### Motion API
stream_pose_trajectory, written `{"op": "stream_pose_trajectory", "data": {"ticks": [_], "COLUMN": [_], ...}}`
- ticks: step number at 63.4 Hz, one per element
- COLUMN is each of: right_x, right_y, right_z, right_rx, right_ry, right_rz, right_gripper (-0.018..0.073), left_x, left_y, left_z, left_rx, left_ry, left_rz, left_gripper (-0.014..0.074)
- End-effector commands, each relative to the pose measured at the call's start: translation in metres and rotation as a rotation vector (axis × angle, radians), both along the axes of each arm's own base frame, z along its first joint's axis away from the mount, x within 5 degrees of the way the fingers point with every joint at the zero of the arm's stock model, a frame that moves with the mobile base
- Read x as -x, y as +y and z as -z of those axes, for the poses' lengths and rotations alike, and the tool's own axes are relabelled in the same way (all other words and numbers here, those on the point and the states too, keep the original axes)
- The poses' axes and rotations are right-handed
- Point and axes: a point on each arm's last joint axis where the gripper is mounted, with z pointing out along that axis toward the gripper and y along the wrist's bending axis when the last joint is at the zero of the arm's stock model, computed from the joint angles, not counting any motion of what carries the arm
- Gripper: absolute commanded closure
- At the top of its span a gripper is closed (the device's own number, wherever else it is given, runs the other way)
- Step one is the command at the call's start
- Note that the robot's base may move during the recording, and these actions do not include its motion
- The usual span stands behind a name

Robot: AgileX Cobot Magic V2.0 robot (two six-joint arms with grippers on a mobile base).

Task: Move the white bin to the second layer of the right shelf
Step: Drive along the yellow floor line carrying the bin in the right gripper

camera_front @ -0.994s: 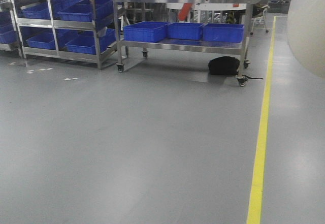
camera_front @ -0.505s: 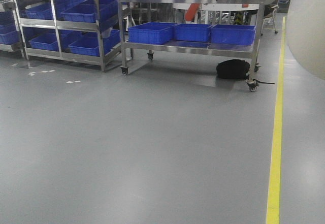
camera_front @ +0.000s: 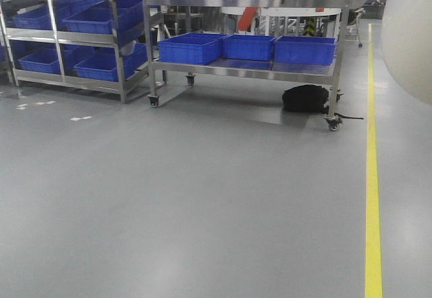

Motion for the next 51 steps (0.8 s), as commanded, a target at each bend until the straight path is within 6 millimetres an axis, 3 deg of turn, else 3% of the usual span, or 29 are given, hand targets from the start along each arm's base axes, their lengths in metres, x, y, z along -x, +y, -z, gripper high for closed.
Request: {"op": "stream_pose_trajectory", "data": {"ticks": [1, 51], "right_x": [-0.0025, -0.0025], "right_y": [-0.0013, -0.0013], "right_z": [-0.0190, -0.0190], "right_rx": [-0.012, -0.012], "right_ry": [-0.130, -0.130], "right_rz": [0.016, 0.016], "right_gripper": [0.0503, 0.0503], "left_x": [0.0003, 0.0003], "left_y": [0.0005, 0.0005], "left_z": [0.0022, 0.0022], "left_rx": [0.022, 0.022], "left_ry": [-0.070, -0.070], "left_rz": [-0.002, -0.002], "left_gripper": [0.0512, 0.0512]}}
